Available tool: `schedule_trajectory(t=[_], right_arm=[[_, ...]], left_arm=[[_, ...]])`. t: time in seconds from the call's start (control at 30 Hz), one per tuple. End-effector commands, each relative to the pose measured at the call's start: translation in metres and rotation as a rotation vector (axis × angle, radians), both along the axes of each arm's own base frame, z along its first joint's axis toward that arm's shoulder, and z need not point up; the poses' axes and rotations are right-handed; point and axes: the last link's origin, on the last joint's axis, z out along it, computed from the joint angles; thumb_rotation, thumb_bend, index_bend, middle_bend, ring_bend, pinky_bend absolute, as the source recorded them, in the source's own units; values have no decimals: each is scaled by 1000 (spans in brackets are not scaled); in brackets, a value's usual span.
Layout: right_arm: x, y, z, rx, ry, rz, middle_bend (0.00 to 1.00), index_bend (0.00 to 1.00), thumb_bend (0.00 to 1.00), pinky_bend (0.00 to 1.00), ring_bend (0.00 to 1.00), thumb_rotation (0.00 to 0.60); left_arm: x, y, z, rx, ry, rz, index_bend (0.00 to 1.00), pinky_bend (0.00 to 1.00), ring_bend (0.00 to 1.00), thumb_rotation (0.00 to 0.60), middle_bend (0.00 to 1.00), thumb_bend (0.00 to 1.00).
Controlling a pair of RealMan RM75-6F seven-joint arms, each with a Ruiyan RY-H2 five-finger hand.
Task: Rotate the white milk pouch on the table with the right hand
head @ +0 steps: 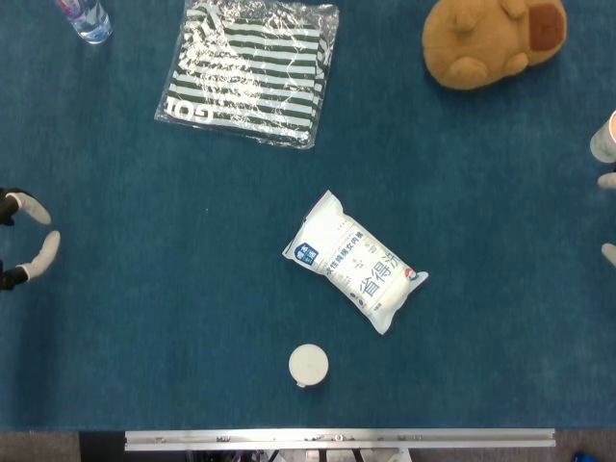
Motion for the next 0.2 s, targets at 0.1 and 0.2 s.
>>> schedule_trajectory(t=[0.1,0.2], right_arm=[[0,-1,-2,6,-8,0,313,340,0,308,183,600],[1,-2,-2,4,-15,4,313,340,0,308,183,600]], left_arm=[[0,0,1,4,0,2,544,491,362,600,485,293],[0,-1,3,8,-2,2,544,491,362,600,485,293]])
